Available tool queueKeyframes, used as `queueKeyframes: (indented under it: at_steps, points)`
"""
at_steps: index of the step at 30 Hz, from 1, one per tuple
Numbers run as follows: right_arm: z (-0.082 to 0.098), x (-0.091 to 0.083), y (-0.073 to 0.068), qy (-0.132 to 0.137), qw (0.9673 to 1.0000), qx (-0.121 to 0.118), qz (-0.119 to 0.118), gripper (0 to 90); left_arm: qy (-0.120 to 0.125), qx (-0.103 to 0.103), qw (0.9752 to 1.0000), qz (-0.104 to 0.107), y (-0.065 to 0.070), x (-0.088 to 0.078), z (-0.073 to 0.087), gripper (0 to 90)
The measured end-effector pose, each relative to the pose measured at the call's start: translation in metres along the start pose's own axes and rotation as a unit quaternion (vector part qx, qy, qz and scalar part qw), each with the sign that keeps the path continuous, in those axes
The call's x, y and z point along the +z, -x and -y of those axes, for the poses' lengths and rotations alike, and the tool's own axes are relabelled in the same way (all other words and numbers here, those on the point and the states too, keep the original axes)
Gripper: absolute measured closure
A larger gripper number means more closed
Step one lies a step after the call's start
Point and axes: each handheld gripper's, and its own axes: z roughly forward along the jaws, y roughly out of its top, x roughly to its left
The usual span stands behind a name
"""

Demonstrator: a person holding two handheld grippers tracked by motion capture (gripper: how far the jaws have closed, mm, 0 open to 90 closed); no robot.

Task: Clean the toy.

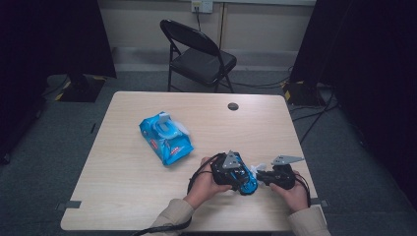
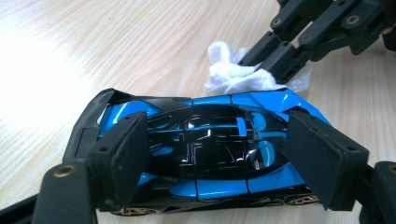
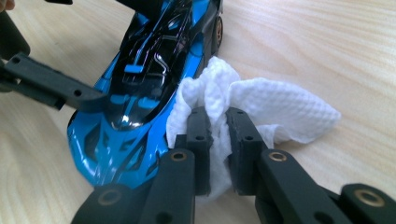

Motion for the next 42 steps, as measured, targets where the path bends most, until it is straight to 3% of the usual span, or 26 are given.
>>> queueKeyframes:
  at_steps: [16,22,28,33,42]
  points:
    - [0.012,-0.015,-0.009,-0.013,0.9998,-0.013,0.008,80.8,0.000,0.000,1.0000,-0.001,0.001,0.000,0.000,22.0]
    - [0.010,-0.020,-0.007,-0.017,0.9998,-0.007,0.004,80.7,-0.001,0.000,1.0000,-0.001,0.001,0.000,0.000,22.0]
    - [0.001,-0.030,0.001,0.015,0.9998,0.010,0.013,80.7,-0.001,0.001,1.0000,-0.001,0.001,0.000,0.000,22.0]
    - [-0.012,-0.027,0.003,0.032,0.9992,0.008,0.023,80.7,0.000,0.000,1.0000,0.000,0.001,0.000,0.000,21.9]
    - [-0.035,-0.012,0.008,0.034,0.9989,0.008,0.032,80.8,0.000,0.000,1.0000,0.000,0.001,0.000,0.000,22.0]
